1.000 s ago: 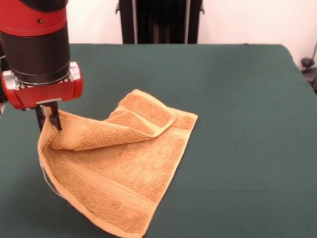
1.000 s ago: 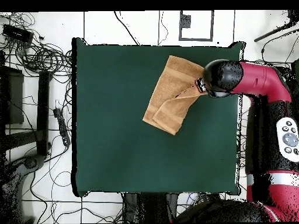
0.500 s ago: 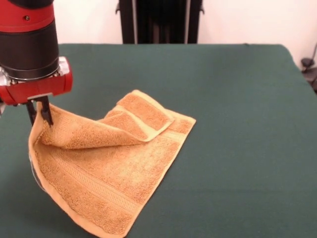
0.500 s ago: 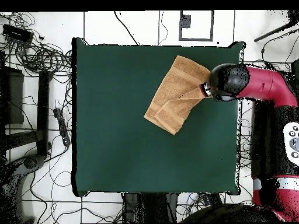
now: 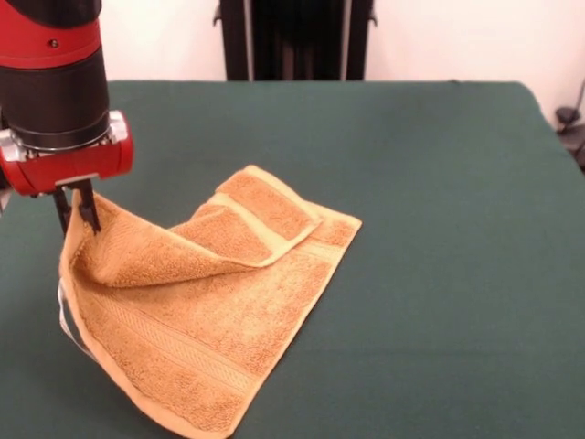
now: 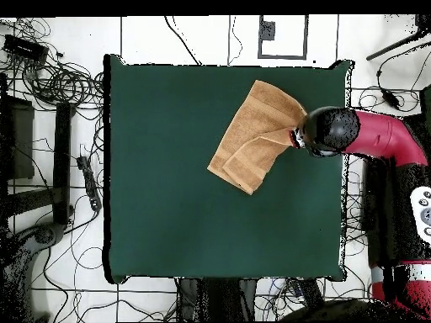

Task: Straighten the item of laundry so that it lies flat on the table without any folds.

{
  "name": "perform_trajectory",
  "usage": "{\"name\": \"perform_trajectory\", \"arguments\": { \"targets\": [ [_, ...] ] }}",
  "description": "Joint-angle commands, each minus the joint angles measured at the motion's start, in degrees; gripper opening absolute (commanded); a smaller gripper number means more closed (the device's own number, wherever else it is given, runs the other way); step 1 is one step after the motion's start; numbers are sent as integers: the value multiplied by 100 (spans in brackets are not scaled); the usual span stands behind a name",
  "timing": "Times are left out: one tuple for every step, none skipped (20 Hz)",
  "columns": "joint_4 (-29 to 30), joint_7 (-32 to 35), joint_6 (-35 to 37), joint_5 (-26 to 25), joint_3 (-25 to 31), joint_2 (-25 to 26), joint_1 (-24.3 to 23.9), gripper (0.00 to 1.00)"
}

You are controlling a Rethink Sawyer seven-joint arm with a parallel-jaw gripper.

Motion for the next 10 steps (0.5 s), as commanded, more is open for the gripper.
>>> {"name": "perform_trajectory", "arguments": {
  "targets": [
    [1042,-1024,-484,-208,411,-42,-9,0],
    [1104,-999,-552,-228,395,-55,-31,0],
    [1144,-967,-590,-239,375,-63,-48,0],
    [1174,-983,-629,-265,371,-59,-60,0],
    [1189,-997,-633,-283,357,-59,-69,0],
    [1189,-1019,-619,-289,355,-51,-75,0],
    [1189,-1040,-606,-294,354,-43,-82,0],
    [1167,-1087,-537,-281,358,-30,-89,0],
    [1146,-1133,-468,-267,362,-17,-96,0],
    [1121,-1222,-394,-249,390,-3,-109,0]
  ]
}}
